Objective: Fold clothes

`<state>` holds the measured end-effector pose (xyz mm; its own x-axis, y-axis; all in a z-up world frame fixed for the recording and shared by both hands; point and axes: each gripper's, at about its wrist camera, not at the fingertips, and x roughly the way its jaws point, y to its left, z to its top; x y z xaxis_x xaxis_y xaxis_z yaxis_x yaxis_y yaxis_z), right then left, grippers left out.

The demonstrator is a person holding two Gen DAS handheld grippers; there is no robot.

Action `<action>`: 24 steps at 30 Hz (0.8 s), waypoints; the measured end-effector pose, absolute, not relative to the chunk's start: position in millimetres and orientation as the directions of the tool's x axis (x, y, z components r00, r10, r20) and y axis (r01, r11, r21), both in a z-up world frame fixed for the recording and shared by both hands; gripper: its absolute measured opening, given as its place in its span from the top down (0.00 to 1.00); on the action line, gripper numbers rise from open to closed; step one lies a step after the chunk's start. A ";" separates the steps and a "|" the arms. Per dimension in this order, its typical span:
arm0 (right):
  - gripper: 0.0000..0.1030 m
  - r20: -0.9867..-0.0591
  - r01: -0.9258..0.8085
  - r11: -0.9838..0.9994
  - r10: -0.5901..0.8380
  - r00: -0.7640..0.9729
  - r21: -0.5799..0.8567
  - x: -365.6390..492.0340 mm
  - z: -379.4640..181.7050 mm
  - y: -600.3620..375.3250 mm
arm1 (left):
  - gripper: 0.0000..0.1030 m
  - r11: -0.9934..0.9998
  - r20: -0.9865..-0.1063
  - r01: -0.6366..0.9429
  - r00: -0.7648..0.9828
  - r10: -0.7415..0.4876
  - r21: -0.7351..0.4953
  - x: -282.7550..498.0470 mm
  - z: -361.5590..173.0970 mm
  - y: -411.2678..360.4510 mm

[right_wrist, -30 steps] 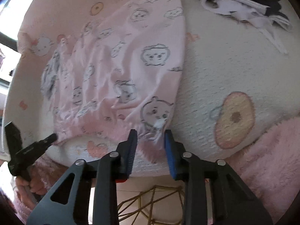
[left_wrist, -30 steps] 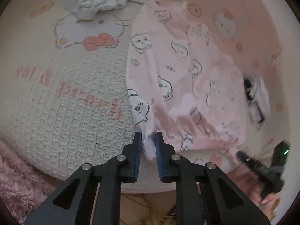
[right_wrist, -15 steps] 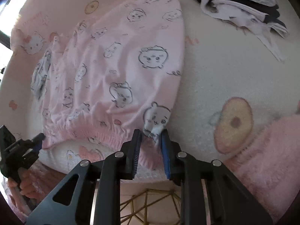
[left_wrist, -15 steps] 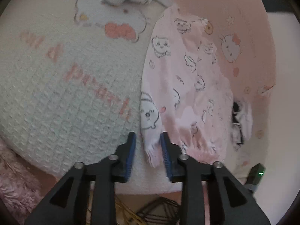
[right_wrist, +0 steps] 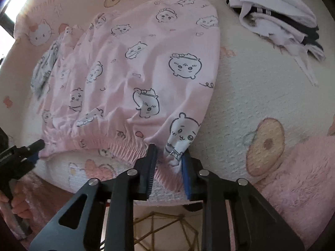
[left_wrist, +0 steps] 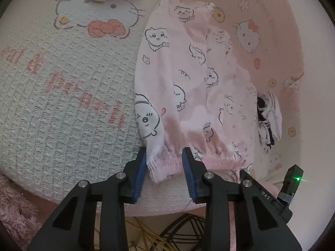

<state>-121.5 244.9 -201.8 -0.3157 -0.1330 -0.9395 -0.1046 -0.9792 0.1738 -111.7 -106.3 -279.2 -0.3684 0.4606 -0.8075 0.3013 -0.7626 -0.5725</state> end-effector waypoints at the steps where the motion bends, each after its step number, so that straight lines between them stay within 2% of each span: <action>1: 0.70 -0.941 -0.098 -0.983 -0.113 -0.320 0.152 -121.8 -202.3 241.9 | 0.64 -0.768 -0.812 0.300 -0.365 0.456 -0.566 -112.2 -279.3 -106.4; 6: 0.70 -0.943 -0.055 -0.995 -0.056 -0.329 0.079 -108.6 -216.0 227.7 | 0.64 -0.793 -0.832 0.292 -0.348 0.432 -0.535 -114.8 -280.2 -106.6; 7: 0.75 -0.942 -0.043 -0.996 -0.056 -0.329 0.075 -111.9 -217.5 221.4 | 0.69 -0.798 -0.836 0.290 -0.345 0.428 -0.528 -115.3 -280.3 -106.7; 8: 0.82 -0.940 -0.034 -0.994 -0.086 -0.331 0.103 -112.4 -216.7 221.5 | 0.88 -0.803 -0.839 0.288 -0.342 0.423 -0.522 -115.8 -280.5 -106.7; 9: 0.92 -0.934 -0.028 -0.989 -0.126 -0.333 0.144 -111.2 -214.7 225.1 | 0.90 -0.808 -0.843 0.286 -0.338 0.418 -0.515 -116.3 -280.7 -106.7; 16: 0.96 -0.843 -0.035 -0.926 -0.325 -0.429 0.375 -115.5 -172.3 232.7 | 0.91 -0.793 -0.755 0.169 -0.471 0.457 -0.585 -85.3 -204.2 -109.5; 20: 0.96 -0.779 0.045 -0.917 -0.361 -0.513 0.396 -106.2 -121.0 233.8 | 0.91 -0.809 -0.717 0.091 -0.528 0.455 -0.581 -62.4 -157.9 -111.4; 24: 0.94 -0.822 0.000 -0.923 -0.343 -0.455 0.386 -96.0 -133.1 251.5 | 0.91 -0.809 -0.742 0.129 -0.499 0.447 -0.573 -56.3 -167.0 -114.2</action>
